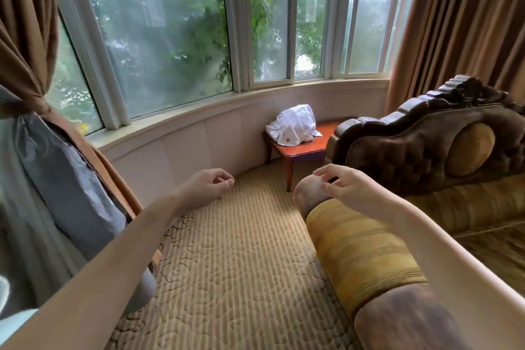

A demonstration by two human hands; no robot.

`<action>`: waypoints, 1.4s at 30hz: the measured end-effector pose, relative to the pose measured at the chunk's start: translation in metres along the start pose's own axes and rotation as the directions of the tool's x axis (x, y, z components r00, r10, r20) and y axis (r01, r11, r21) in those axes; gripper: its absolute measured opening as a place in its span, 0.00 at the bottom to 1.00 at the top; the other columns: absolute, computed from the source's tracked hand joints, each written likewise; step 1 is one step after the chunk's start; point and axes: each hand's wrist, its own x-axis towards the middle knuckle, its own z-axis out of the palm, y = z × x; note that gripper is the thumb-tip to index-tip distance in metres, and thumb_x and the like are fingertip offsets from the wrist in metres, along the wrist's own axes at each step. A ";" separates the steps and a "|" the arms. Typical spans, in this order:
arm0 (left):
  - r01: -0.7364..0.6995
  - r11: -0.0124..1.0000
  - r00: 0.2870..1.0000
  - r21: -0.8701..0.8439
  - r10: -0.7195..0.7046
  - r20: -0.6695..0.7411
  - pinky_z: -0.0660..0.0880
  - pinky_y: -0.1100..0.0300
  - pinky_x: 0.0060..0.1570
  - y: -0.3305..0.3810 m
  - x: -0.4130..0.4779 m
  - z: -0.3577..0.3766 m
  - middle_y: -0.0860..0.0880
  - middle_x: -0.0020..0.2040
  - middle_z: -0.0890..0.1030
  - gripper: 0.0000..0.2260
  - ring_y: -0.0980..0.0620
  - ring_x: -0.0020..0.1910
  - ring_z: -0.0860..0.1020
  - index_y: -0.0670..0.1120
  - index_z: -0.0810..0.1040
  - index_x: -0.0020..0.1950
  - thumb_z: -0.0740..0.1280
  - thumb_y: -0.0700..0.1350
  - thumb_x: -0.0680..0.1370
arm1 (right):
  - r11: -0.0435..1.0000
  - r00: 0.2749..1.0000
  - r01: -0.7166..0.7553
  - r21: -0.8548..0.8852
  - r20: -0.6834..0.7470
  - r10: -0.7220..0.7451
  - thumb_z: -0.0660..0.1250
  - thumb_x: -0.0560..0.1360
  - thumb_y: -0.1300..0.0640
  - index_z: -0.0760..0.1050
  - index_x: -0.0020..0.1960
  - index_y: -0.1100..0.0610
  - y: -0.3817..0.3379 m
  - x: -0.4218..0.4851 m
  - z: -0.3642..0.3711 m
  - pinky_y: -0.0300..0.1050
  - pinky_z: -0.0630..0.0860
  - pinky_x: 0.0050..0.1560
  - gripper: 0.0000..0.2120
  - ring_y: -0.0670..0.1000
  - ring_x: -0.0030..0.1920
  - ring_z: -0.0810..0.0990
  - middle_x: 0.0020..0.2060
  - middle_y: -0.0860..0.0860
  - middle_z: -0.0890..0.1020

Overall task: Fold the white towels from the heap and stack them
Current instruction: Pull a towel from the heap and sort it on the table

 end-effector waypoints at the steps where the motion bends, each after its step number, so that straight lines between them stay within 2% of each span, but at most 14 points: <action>1: 0.002 1.000 1.000 -0.003 -0.002 0.003 0.69 0.71 0.33 -0.005 0.018 0.001 0.46 0.48 0.80 0.10 0.53 0.42 0.77 0.45 0.77 0.59 0.61 0.46 0.82 | 1.000 1.000 0.000 -0.002 0.003 0.000 0.63 0.79 0.56 0.75 0.62 0.50 0.005 0.017 0.001 0.36 0.72 0.43 0.12 0.46 0.49 0.78 0.55 0.49 0.77; 5: 0.011 0.999 1.000 -0.035 -0.010 0.014 0.70 0.73 0.30 -0.020 0.097 0.002 0.53 0.45 0.78 0.08 0.56 0.39 0.77 0.47 0.77 0.57 0.61 0.46 0.81 | 0.999 1.000 0.017 -0.049 -0.025 -0.018 0.64 0.79 0.56 0.74 0.64 0.52 0.030 0.093 -0.001 0.40 0.71 0.52 0.14 0.47 0.49 0.76 0.55 0.50 0.77; 9: 0.018 0.993 0.999 -0.113 -0.022 -0.037 0.70 0.74 0.29 -0.021 0.183 -0.008 0.52 0.46 0.78 0.07 0.58 0.39 0.78 0.48 0.76 0.56 0.61 0.47 0.81 | 0.996 0.999 0.049 -0.076 -0.004 -0.050 0.63 0.79 0.56 0.74 0.64 0.53 0.053 0.186 -0.013 0.40 0.69 0.51 0.14 0.47 0.49 0.75 0.53 0.48 0.76; 12: 0.015 0.994 0.999 -0.110 -0.021 -0.048 0.70 0.71 0.32 -0.022 0.239 -0.018 0.51 0.47 0.79 0.05 0.57 0.40 0.79 0.51 0.76 0.54 0.61 0.48 0.81 | 0.993 0.997 0.076 -0.095 0.015 -0.075 0.63 0.79 0.56 0.74 0.63 0.53 0.066 0.251 -0.022 0.39 0.68 0.54 0.13 0.46 0.50 0.75 0.54 0.48 0.77; 15: 0.011 0.994 0.997 -0.109 -0.019 -0.075 0.70 0.67 0.36 -0.030 0.292 -0.024 0.51 0.47 0.79 0.05 0.58 0.41 0.78 0.53 0.76 0.53 0.61 0.48 0.81 | 0.994 0.996 0.088 -0.072 0.017 -0.087 0.63 0.79 0.56 0.75 0.62 0.53 0.079 0.308 -0.024 0.44 0.70 0.61 0.13 0.49 0.55 0.76 0.55 0.50 0.78; 19: 0.014 0.994 0.998 -0.108 -0.020 -0.056 0.70 0.68 0.36 -0.045 0.350 -0.024 0.53 0.47 0.79 0.07 0.59 0.41 0.78 0.51 0.76 0.56 0.61 0.48 0.81 | 0.994 0.995 0.087 -0.070 0.057 -0.084 0.64 0.78 0.55 0.75 0.62 0.51 0.098 0.364 -0.013 0.39 0.68 0.53 0.12 0.47 0.52 0.76 0.54 0.50 0.78; 22: -0.001 0.992 0.998 -0.124 -0.007 -0.063 0.70 0.68 0.37 -0.061 0.400 -0.025 0.54 0.46 0.78 0.08 0.58 0.42 0.78 0.50 0.76 0.57 0.60 0.48 0.82 | 0.995 0.995 0.081 -0.055 0.063 -0.077 0.64 0.79 0.55 0.75 0.62 0.51 0.113 0.412 -0.002 0.38 0.67 0.52 0.12 0.46 0.51 0.76 0.54 0.49 0.78; 27: 0.013 0.990 0.999 -0.141 -0.019 -0.038 0.70 0.67 0.39 -0.100 0.497 -0.031 0.53 0.49 0.77 0.08 0.57 0.48 0.75 0.51 0.77 0.58 0.61 0.48 0.82 | 0.997 0.997 0.074 -0.015 0.031 -0.073 0.63 0.79 0.55 0.72 0.65 0.52 0.129 0.505 0.016 0.38 0.67 0.53 0.14 0.47 0.54 0.75 0.54 0.49 0.77; 31: -0.016 0.991 0.999 -0.131 0.011 -0.039 0.69 0.67 0.38 -0.130 0.602 -0.055 0.51 0.51 0.77 0.09 0.57 0.48 0.75 0.49 0.77 0.59 0.61 0.48 0.81 | 0.999 0.998 0.054 -0.003 -0.012 -0.054 0.62 0.80 0.57 0.72 0.65 0.53 0.141 0.600 0.023 0.34 0.71 0.45 0.14 0.53 0.51 0.78 0.53 0.51 0.77; 33: -0.053 0.990 0.998 -0.132 0.049 -0.032 0.69 0.67 0.37 -0.139 0.658 -0.069 0.52 0.49 0.77 0.10 0.57 0.46 0.75 0.48 0.77 0.60 0.61 0.48 0.81 | 1.000 0.999 0.025 0.001 -0.048 -0.025 0.62 0.80 0.56 0.72 0.64 0.52 0.149 0.647 0.022 0.36 0.71 0.43 0.13 0.51 0.48 0.77 0.53 0.51 0.76; 35: -0.085 0.988 0.996 -0.133 0.084 -0.010 0.70 0.67 0.38 -0.144 0.712 -0.082 0.53 0.48 0.77 0.10 0.58 0.45 0.75 0.48 0.77 0.60 0.61 0.48 0.81 | 1.000 0.997 -0.017 -0.003 -0.078 0.017 0.62 0.80 0.55 0.72 0.64 0.51 0.159 0.690 0.021 0.33 0.70 0.43 0.14 0.47 0.47 0.75 0.55 0.51 0.76; 40: -0.131 0.983 0.990 -0.132 0.137 0.043 0.71 0.66 0.40 -0.152 0.823 -0.101 0.50 0.54 0.78 0.11 0.54 0.50 0.76 0.47 0.77 0.61 0.61 0.47 0.81 | 0.994 0.991 -0.109 -0.022 -0.082 0.106 0.62 0.79 0.53 0.73 0.64 0.49 0.188 0.779 0.023 0.34 0.68 0.44 0.13 0.42 0.45 0.75 0.54 0.49 0.76; 42: -0.140 0.982 0.986 -0.127 0.150 0.067 0.71 0.65 0.42 -0.156 0.860 -0.100 0.50 0.55 0.77 0.12 0.54 0.51 0.75 0.46 0.76 0.62 0.61 0.46 0.82 | 0.989 0.987 -0.144 -0.020 -0.078 0.142 0.62 0.79 0.53 0.73 0.64 0.50 0.202 0.807 0.025 0.36 0.70 0.47 0.14 0.44 0.47 0.76 0.52 0.47 0.76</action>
